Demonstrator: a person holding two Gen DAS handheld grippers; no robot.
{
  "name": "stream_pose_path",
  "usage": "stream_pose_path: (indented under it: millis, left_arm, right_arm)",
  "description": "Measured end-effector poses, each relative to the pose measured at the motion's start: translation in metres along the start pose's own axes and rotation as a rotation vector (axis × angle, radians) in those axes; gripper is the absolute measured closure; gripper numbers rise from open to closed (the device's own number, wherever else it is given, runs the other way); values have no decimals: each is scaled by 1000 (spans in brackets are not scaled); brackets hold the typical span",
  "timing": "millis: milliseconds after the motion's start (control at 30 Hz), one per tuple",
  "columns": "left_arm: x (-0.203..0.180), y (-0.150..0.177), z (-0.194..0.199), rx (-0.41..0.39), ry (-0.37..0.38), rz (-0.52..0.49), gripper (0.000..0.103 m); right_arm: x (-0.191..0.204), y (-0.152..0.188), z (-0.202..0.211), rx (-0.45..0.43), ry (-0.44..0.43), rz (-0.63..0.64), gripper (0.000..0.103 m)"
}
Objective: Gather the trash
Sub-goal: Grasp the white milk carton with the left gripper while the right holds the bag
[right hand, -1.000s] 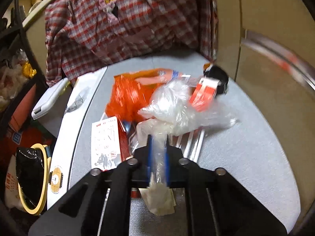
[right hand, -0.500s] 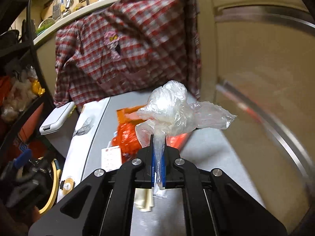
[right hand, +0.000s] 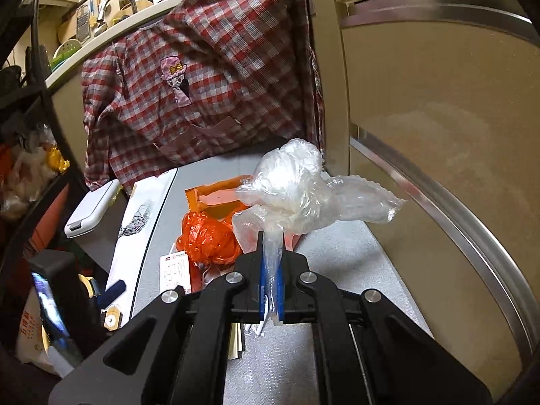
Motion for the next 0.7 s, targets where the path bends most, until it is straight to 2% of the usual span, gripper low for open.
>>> stream_pose_path:
  millis: [167, 200, 267, 300, 533, 700]
  left_arm:
    - [2, 9, -25, 112, -15, -2, 9]
    - [4, 9, -27, 129, -6, 13, 14]
    - [10, 8, -29, 157, 28, 51, 32]
    - [12, 8, -27, 167, 56, 66, 50]
    - [33, 2, -3, 131, 78, 101, 51]
    - [51, -12, 24, 81, 86, 118, 51]
  right_arm:
    - [-7, 2, -5, 25, -3, -28, 98]
    - [-8, 3, -6, 28, -5, -36, 98]
    - [-9, 2, -6, 30, -6, -42, 98]
    - [-9, 2, -6, 28, -5, -40, 98]
    - [-2, 2, -4, 15, -7, -6, 98]
    - [6, 1, 2, -19, -42, 6, 98]
Point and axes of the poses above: each gripper's, at about its wrist camera, not at the fingertips, and z roughly against the way its jaws point, x to its left, y to its underside, the point moved 2 cm from there along -z, roughly the way its jaws point, and after that the axes turned 8 degrees about z, right-handed, at the moved point
